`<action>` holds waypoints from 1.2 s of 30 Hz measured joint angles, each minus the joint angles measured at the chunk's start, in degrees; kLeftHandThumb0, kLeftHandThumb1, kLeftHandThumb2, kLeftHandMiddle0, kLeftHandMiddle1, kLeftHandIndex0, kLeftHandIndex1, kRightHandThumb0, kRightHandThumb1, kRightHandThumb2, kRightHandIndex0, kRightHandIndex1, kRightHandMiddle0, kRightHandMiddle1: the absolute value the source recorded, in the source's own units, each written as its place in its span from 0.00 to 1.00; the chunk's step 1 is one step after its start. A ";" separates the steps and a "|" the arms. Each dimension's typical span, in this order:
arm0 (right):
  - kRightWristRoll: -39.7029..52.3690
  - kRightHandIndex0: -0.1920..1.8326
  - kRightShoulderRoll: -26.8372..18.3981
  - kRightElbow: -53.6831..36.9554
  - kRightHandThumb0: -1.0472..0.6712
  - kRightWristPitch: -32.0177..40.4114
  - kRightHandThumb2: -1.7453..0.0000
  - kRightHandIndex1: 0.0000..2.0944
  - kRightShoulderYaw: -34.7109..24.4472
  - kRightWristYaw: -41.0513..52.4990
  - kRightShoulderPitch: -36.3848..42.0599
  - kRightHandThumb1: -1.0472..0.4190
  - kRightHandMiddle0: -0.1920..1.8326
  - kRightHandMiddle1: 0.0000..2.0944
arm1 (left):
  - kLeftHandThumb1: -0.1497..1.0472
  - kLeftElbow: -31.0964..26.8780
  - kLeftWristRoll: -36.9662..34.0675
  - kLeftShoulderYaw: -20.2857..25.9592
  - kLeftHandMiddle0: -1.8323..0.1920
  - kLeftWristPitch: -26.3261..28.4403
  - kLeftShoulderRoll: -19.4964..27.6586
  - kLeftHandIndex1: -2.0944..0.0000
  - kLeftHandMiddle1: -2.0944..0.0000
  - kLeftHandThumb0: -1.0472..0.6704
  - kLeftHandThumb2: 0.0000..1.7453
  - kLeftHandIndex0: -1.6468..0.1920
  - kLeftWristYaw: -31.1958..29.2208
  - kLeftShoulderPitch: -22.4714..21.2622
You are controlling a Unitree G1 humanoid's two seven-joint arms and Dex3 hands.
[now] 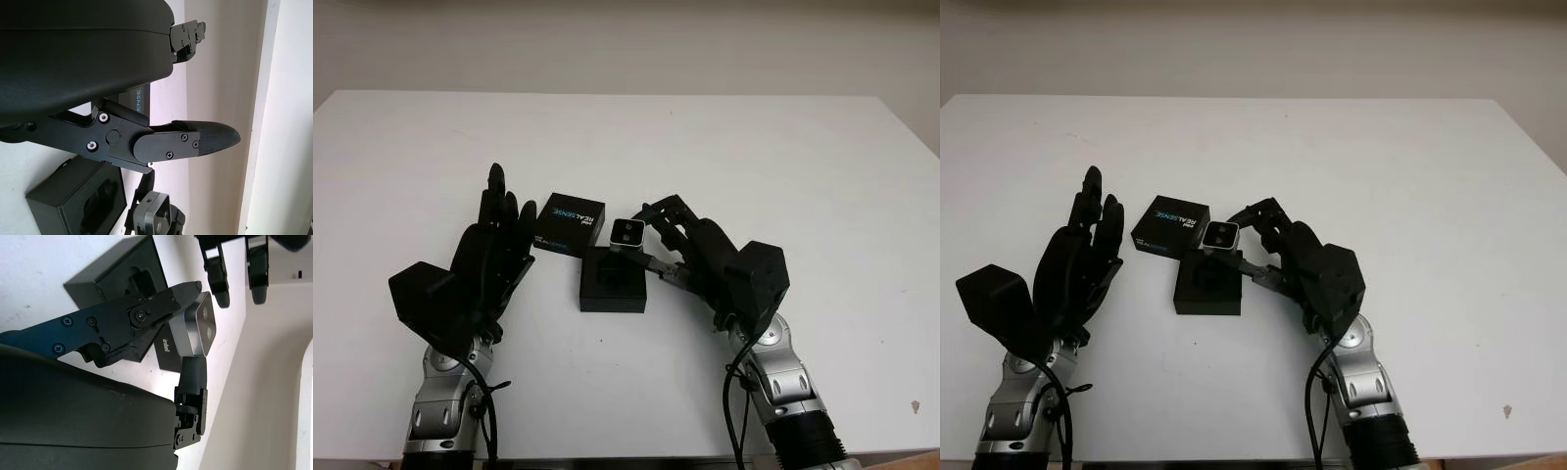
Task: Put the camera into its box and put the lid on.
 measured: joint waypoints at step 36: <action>-0.71 0.16 0.13 10.03 0.36 -2.56 0.97 0.03 0.88 3.16 -4.32 0.01 0.18 0.85 | 1.00 0.20 0.09 -0.02 1.00 0.06 -0.03 1.00 1.00 0.20 0.26 1.00 0.28 0.00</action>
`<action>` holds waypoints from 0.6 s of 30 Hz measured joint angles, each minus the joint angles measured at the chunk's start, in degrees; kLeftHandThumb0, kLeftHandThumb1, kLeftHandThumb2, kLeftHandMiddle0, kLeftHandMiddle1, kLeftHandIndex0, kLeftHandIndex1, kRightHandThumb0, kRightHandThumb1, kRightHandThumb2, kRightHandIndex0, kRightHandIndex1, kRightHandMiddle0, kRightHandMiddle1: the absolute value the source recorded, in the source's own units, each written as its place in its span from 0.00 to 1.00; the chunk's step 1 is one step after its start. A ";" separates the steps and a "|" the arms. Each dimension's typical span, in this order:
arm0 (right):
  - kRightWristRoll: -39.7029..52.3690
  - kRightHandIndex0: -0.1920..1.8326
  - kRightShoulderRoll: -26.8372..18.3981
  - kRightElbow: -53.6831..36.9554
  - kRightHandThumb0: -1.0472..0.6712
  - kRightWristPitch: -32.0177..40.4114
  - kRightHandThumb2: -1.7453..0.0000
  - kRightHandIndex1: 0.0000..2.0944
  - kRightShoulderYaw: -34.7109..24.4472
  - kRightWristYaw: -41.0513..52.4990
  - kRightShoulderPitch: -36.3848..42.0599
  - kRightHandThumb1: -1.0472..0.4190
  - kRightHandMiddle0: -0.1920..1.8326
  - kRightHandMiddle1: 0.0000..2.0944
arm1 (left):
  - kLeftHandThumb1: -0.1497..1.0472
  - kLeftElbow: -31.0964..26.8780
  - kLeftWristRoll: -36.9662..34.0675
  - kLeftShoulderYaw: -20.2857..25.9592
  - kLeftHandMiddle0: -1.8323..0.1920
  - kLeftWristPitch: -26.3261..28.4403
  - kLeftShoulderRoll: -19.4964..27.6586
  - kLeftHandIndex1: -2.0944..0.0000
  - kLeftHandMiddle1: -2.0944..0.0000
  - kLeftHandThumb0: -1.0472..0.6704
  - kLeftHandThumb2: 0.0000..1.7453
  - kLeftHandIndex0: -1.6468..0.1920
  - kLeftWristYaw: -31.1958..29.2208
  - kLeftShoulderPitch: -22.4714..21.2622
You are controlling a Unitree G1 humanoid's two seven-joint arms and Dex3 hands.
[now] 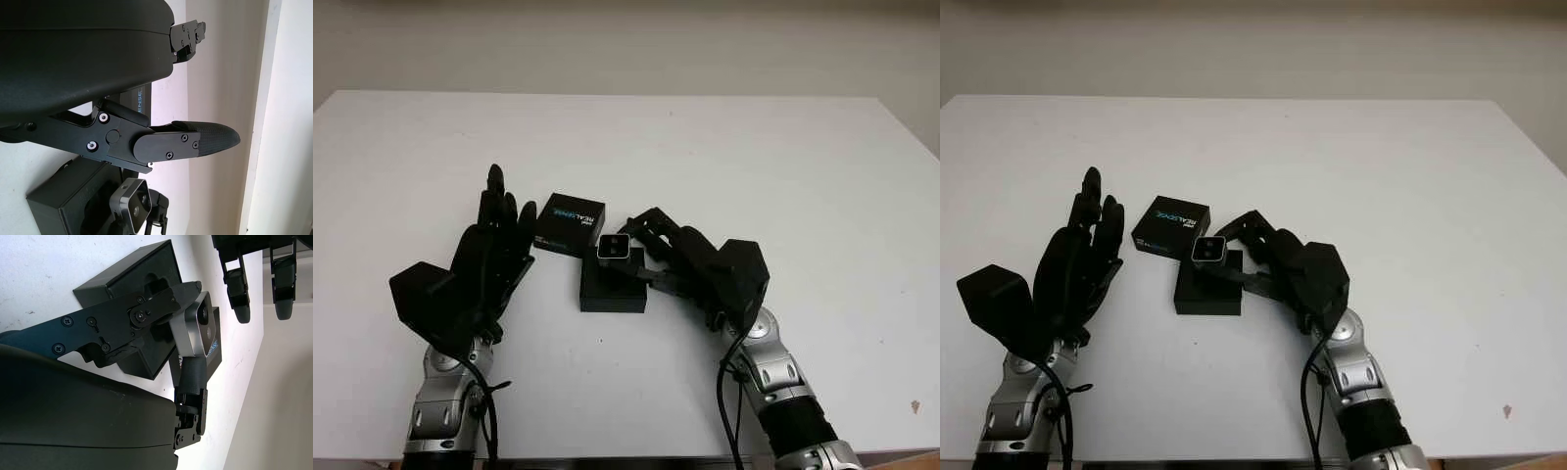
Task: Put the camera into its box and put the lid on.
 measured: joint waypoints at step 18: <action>0.88 0.16 -0.92 0.00 0.37 -0.05 0.97 0.03 -0.40 2.58 0.00 0.01 0.18 0.85 | 1.00 0.00 0.01 0.00 1.00 0.00 0.00 1.00 1.00 0.19 0.26 1.00 0.04 0.14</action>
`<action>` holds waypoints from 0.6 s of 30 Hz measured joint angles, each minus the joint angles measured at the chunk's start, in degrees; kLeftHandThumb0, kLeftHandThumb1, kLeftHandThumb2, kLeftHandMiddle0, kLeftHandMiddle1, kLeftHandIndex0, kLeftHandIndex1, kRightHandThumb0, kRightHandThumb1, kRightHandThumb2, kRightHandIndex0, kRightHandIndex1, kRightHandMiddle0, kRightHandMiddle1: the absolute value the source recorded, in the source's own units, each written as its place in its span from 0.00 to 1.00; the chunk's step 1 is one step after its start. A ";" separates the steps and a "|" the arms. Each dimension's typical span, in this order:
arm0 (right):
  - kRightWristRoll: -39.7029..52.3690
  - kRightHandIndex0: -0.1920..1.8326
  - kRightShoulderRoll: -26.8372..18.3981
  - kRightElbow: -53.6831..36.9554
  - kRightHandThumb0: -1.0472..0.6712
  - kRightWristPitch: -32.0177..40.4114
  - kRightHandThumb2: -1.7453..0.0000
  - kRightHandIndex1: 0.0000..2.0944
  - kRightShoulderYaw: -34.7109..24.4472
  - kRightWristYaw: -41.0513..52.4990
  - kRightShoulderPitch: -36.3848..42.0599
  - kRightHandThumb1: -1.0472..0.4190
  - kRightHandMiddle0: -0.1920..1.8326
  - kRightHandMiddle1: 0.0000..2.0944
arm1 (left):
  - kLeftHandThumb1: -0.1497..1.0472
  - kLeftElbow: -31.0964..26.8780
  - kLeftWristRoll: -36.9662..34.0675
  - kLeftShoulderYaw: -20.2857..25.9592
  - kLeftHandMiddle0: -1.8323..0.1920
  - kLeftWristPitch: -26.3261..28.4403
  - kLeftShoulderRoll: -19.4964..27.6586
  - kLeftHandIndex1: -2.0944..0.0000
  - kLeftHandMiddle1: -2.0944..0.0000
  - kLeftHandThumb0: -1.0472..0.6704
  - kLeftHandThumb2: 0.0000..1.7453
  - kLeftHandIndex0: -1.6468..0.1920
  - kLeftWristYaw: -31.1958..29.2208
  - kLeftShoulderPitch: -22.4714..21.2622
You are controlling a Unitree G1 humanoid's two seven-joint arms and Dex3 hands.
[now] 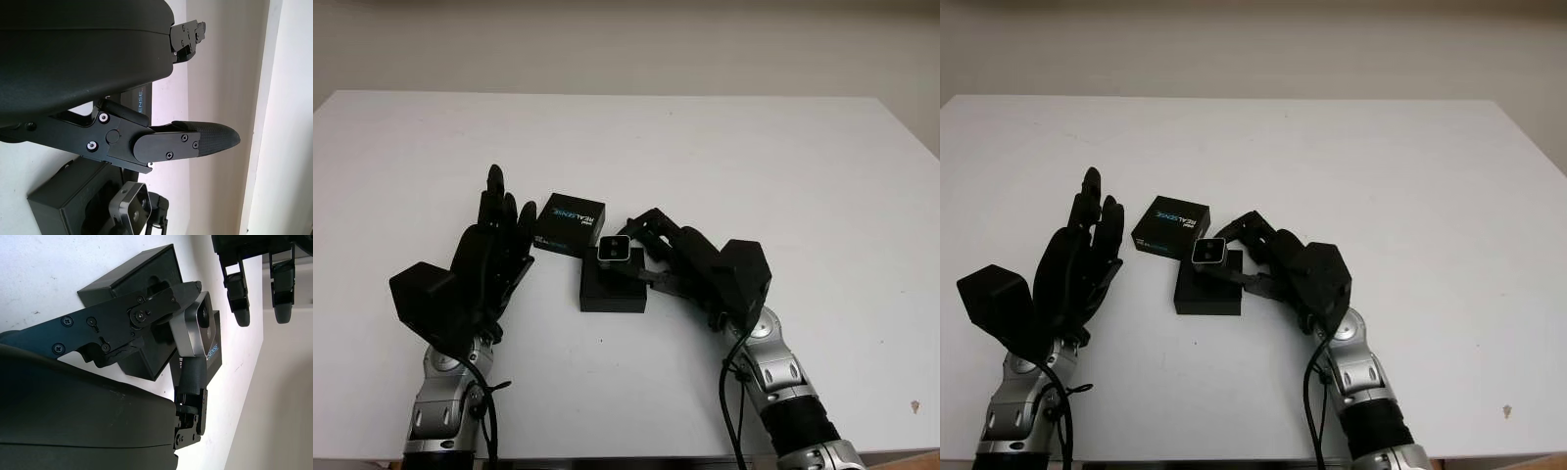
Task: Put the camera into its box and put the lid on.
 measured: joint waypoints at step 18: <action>-0.23 0.17 -0.33 1.23 0.37 -2.07 0.97 0.03 0.17 0.35 -0.02 0.01 0.18 0.84 | 1.00 0.01 0.01 -0.05 1.00 -0.26 -0.06 1.00 1.00 0.20 0.26 1.00 0.11 0.21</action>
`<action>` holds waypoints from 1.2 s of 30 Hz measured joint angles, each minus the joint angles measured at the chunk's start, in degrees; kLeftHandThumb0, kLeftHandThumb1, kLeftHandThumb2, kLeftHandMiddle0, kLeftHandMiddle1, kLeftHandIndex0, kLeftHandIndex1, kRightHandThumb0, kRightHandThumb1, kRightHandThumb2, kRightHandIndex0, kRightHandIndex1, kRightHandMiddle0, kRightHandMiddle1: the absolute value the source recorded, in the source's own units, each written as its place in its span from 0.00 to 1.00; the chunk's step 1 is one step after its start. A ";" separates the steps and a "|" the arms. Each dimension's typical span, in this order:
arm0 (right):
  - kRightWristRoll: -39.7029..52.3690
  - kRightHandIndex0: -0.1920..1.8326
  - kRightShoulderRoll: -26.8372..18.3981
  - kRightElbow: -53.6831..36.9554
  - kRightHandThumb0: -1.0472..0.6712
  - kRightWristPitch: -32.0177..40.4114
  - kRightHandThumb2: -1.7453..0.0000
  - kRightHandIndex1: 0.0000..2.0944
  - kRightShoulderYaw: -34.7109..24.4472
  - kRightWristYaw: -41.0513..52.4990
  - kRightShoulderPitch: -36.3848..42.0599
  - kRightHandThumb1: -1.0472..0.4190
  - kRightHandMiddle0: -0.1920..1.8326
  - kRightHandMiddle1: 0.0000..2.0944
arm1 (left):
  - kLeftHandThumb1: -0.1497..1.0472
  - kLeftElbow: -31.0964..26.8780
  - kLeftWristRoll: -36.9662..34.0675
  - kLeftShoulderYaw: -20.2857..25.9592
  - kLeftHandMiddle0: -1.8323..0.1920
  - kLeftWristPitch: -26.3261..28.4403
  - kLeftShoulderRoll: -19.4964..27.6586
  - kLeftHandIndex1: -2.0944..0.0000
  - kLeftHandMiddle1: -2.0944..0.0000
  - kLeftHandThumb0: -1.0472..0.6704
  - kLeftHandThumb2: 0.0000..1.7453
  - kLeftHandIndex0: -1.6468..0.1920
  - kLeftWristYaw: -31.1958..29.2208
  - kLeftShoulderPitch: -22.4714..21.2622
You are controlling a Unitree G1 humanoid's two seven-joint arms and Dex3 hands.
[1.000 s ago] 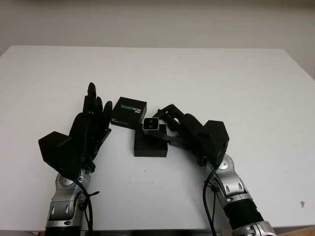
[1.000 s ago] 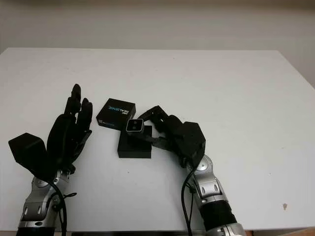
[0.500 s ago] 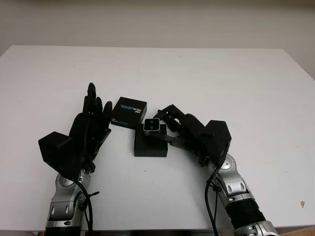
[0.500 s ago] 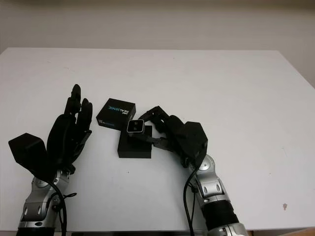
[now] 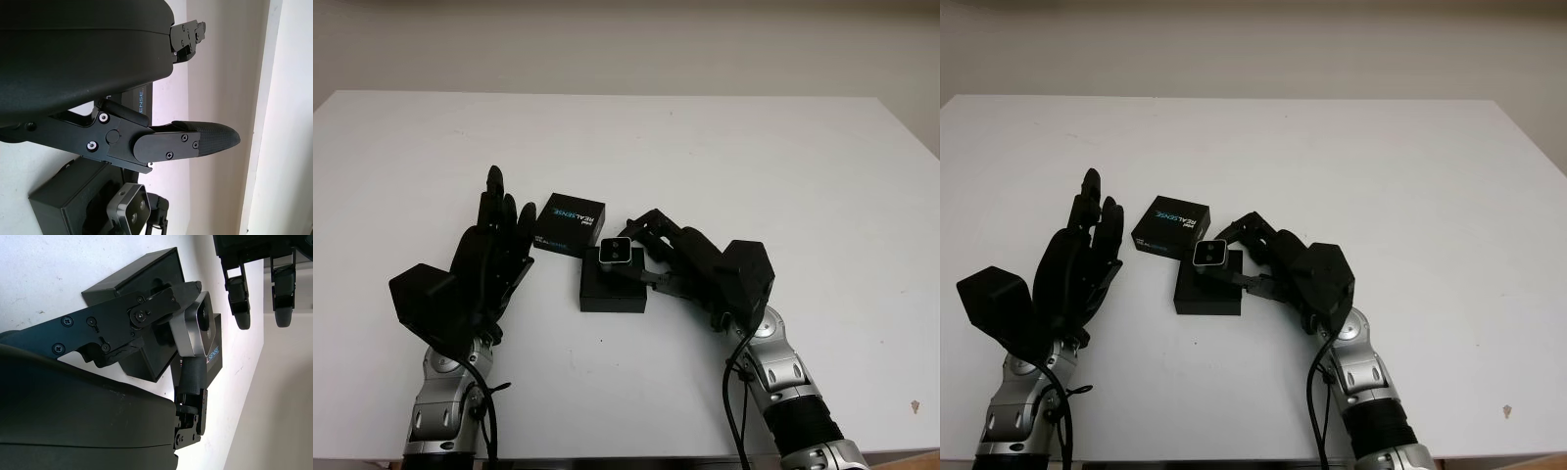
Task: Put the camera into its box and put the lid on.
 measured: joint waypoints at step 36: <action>-2.09 0.16 -1.09 2.60 0.37 -3.89 0.97 0.02 0.96 2.78 -0.69 0.01 0.17 0.84 | 1.00 0.04 -0.03 -0.14 1.00 -0.12 -0.03 1.00 1.00 0.20 0.27 1.00 0.07 0.10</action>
